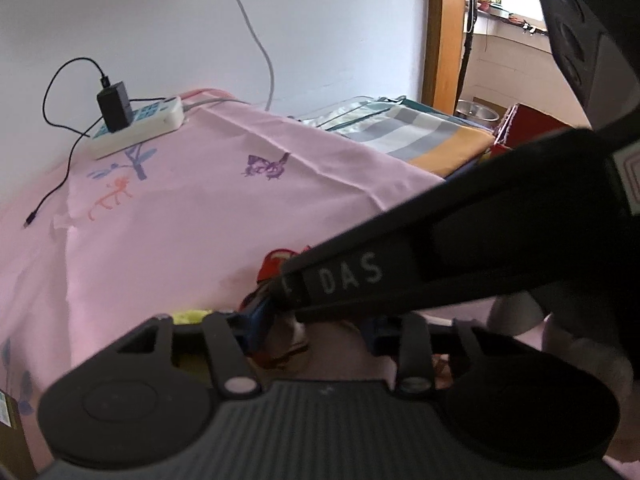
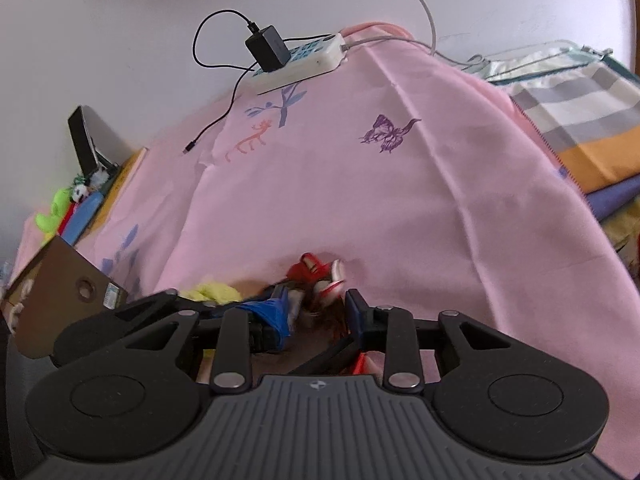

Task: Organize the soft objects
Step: 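Lift the patterned scarf off the sheet with both grippers, then carry the scarf over the cardboard box and lower it in with both grippers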

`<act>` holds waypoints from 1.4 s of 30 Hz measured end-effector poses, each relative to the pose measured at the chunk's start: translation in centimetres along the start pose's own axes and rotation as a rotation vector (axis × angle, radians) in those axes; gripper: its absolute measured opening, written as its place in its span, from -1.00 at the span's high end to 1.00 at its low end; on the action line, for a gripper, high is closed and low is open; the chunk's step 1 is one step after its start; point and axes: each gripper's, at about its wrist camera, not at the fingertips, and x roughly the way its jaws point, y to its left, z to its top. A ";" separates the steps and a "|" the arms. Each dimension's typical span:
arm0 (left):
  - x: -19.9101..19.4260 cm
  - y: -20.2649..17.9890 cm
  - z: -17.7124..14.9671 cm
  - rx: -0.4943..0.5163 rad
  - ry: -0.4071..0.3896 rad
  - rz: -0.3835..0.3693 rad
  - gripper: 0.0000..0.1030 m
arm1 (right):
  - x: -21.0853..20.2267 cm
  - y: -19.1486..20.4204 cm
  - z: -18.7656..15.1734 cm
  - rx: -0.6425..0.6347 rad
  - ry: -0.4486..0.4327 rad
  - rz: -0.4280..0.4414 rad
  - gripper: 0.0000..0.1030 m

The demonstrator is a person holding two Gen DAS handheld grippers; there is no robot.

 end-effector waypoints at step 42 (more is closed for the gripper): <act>-25.6 6.9 -6.4 -0.110 -0.265 0.355 0.38 | -8.0 23.3 -4.8 -0.250 -0.136 0.350 0.98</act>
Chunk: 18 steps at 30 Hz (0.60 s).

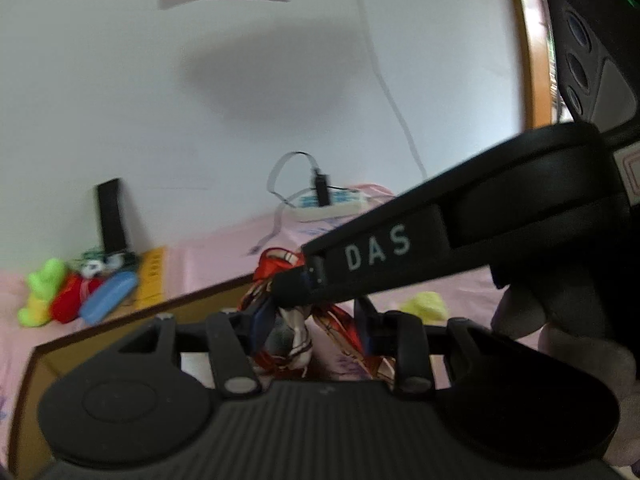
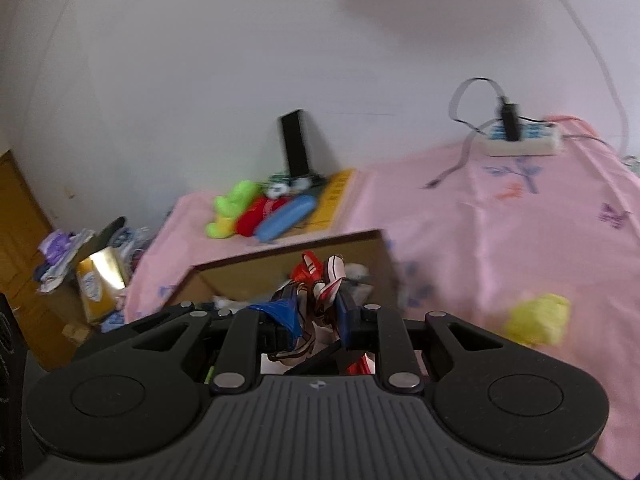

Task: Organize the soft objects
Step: 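Carry the scarf over the cardboard box and lower it in with both grippers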

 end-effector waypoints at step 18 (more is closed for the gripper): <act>-0.4 8.3 -1.8 -0.017 0.016 0.083 0.39 | 7.0 4.3 -0.3 0.078 -0.009 0.095 0.97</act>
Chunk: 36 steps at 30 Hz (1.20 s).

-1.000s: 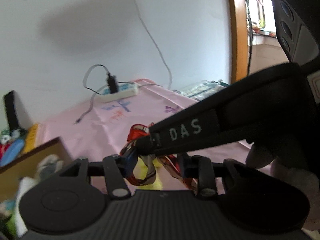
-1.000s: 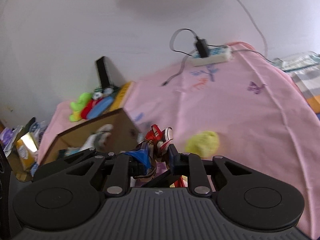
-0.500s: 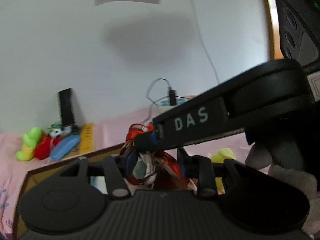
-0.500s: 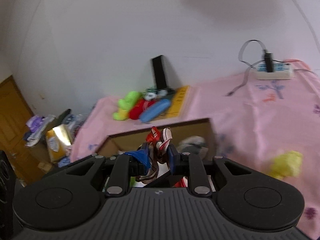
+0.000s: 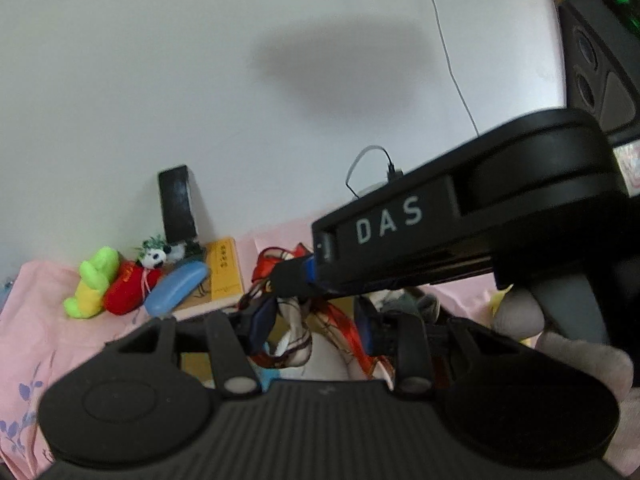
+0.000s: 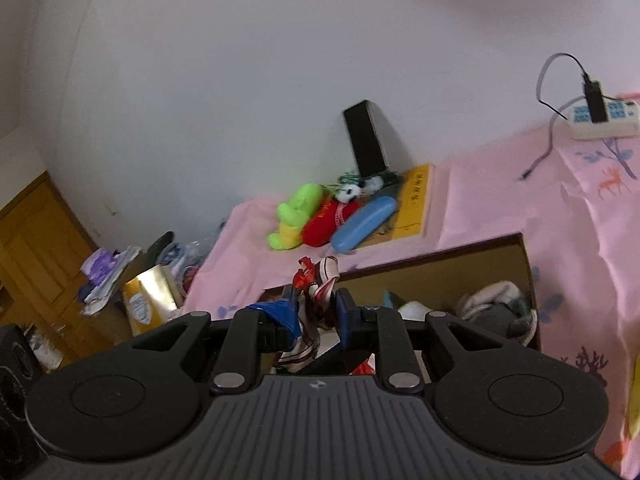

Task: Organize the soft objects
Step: 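Carry the scarf over the cardboard box and lower it in with both grippers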

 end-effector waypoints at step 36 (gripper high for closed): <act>6.0 -0.5 -1.2 -0.125 0.296 -0.037 -0.05 | -1.0 -3.5 -1.1 -0.041 0.030 -0.234 0.86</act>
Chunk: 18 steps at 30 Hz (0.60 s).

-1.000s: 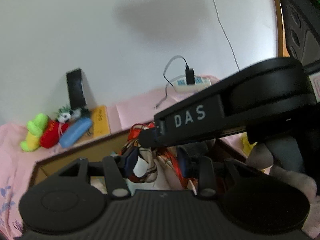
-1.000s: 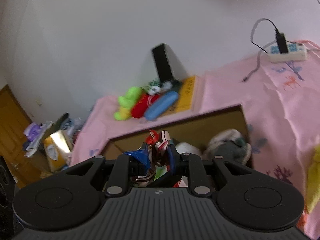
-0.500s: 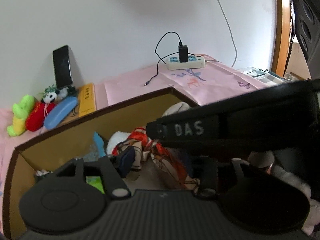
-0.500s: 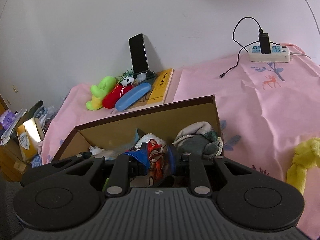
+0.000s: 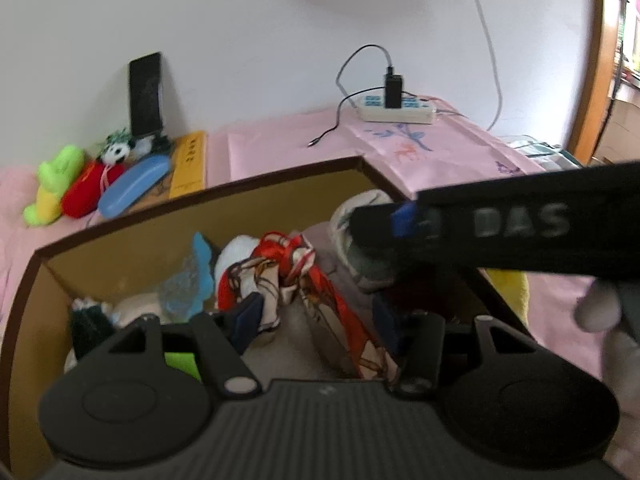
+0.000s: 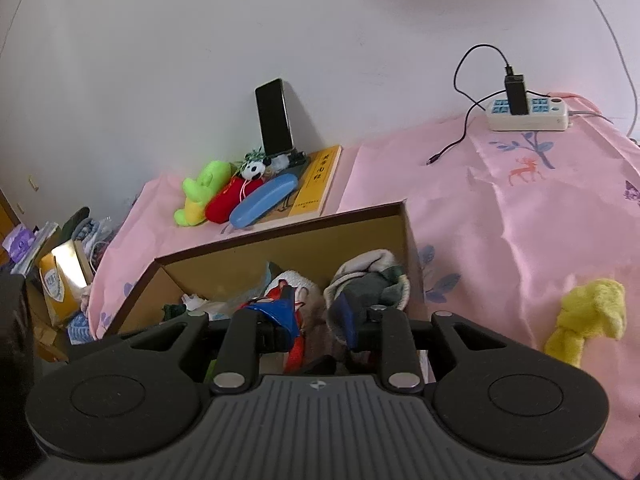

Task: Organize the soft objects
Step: 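Carry the scarf over the cardboard box and lower it in with both grippers, then open both grippers to release the scarf and withdraw from the box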

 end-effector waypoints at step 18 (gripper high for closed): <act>-3.2 -0.6 -0.9 -0.095 0.047 0.159 -0.07 | -3.6 0.3 -1.9 -0.062 -0.008 -0.088 0.86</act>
